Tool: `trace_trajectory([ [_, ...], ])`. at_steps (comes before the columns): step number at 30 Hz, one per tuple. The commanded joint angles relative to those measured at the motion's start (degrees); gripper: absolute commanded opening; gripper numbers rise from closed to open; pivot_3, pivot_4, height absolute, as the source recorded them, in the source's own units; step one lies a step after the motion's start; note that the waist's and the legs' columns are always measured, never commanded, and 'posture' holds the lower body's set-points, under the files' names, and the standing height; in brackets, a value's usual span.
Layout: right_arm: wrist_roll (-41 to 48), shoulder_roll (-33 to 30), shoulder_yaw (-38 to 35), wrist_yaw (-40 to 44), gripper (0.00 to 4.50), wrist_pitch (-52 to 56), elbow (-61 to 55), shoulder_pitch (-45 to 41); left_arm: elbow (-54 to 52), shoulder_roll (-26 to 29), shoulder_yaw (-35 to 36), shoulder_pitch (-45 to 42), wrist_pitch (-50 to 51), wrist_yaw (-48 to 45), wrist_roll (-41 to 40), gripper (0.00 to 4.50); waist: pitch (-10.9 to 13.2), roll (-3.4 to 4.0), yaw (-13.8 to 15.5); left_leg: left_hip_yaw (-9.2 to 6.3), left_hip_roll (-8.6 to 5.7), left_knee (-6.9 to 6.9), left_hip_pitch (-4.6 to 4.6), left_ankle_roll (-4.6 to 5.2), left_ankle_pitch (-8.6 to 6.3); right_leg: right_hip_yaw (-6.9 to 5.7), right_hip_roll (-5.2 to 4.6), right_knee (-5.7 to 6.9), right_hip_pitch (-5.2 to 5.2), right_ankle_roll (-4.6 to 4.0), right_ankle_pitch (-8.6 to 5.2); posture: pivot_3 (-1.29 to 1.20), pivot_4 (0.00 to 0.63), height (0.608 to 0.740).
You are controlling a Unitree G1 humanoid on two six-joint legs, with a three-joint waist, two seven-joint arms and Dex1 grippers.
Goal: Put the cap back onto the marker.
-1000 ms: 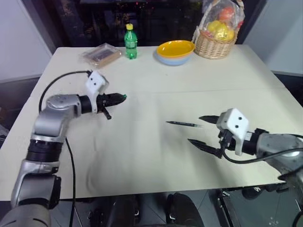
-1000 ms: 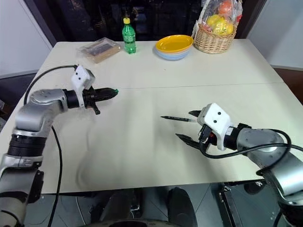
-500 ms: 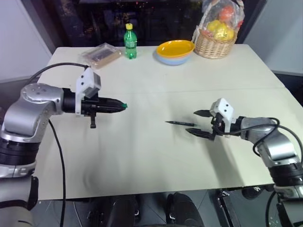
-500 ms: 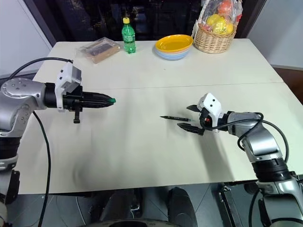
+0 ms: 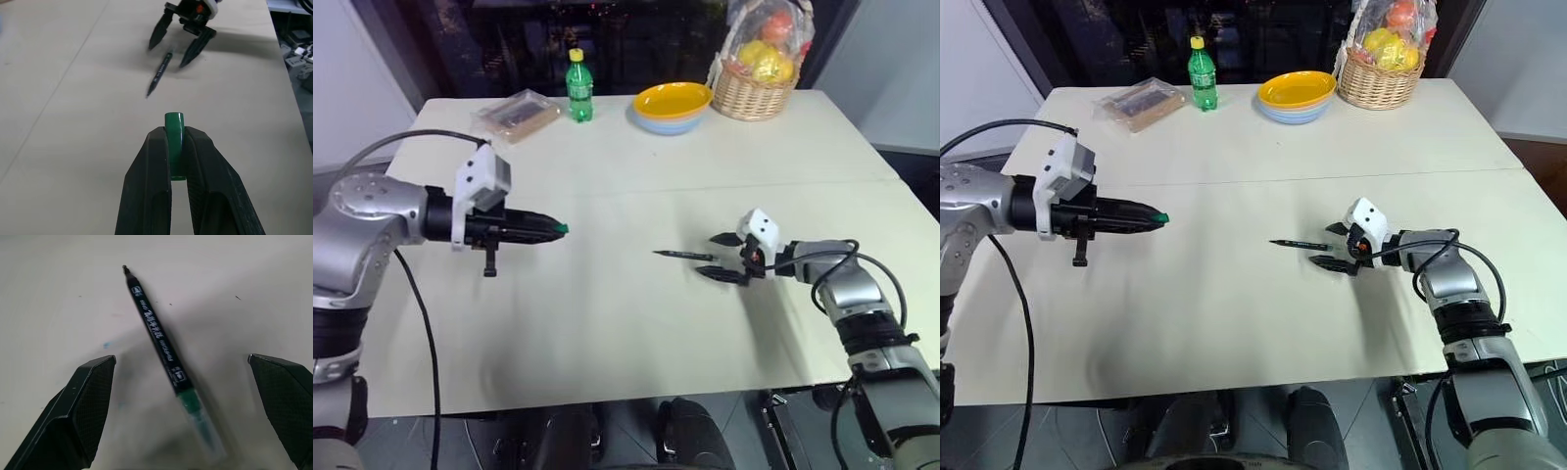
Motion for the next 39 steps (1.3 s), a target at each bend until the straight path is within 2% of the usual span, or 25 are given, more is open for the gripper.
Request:
trace_trajectory([
  [1,-1.07,1.01,0.18,0.93,4.5,-1.65,1.57,-2.17,-2.18,1.33,2.97,0.65,0.16,0.92,-1.15,0.03,0.01,0.02,-0.12,0.0,0.0,0.0,0.0,-0.01,0.0,0.0,0.0,0.0,0.0,0.0,0.0,0.0,0.15,0.74],
  [6,-2.97,2.3,0.99,2.07,4.5,-3.49,4.55,-2.87,-2.87,1.74,3.67,1.4,0.44,2.04,-1.59,0.03,0.01,0.02,-0.66,-0.02,0.0,0.0,0.01,-0.02,0.01,0.0,0.0,0.01,0.02,0.0,0.0,0.0,0.15,0.74],
  [9,-4.14,2.66,1.64,2.7,3.7,-4.54,5.95,-3.18,-3.17,2.14,3.96,1.95,0.37,2.33,-1.78,0.0,0.01,0.02,-0.95,-0.01,0.0,-0.01,0.05,-0.03,0.02,0.0,0.0,0.03,0.04,0.0,0.0,0.0,0.15,0.74],
  [16,-5.25,2.74,1.91,3.74,0.08,-5.51,6.66,-2.63,-3.4,2.6,4.02,2.2,0.32,2.95,-2.32,0.0,0.01,0.02,-0.9,-0.01,0.01,-0.03,0.07,-0.11,0.06,0.0,0.0,0.05,0.05,0.03,0.0,0.0,0.15,0.74],
  [23,-5.26,1.57,1.61,4.07,0.03,-5.09,3.81,-1.3,-2.66,2.68,3.98,2.19,-0.29,2.66,-2.19,0.0,0.01,0.02,-0.87,-0.02,0.01,-0.03,0.08,-0.12,0.06,0.0,0.0,0.05,0.07,0.03,0.0,0.0,0.15,0.74],
  [30,-4.03,-7.73,-1.63,5.95,0.03,-3.69,-13.86,1.45,2.13,-0.21,0.05,0.59,-7.51,1.78,2.29,0.0,0.1,0.17,-0.66,0.0,-0.02,-0.02,0.06,-0.11,0.06,0.0,-0.02,0.04,0.05,0.03,-0.01,0.0,0.15,0.74],
  [34,-2.57,-13.27,-3.47,7.57,0.03,-1.34,-23.65,1.23,5.53,-4.84,-1.79,-1.76,-13.81,1.7,4.5,0.0,0.13,0.21,-0.68,0.01,0.01,-0.02,0.06,-0.08,0.04,0.01,-0.01,0.05,0.01,0.03,-0.01,0.0,0.15,0.74],
  [39,-0.28,-15.48,-3.78,8.63,0.03,3.21,-32.0,-0.69,8.83,-7.24,-5.05,-2.73,-21.77,-2.07,8.38,0.0,0.14,0.19,-0.81,0.05,0.03,-0.02,0.06,-0.08,0.04,0.02,0.0,0.06,-0.03,0.05,0.0,0.0,0.15,0.74],
])
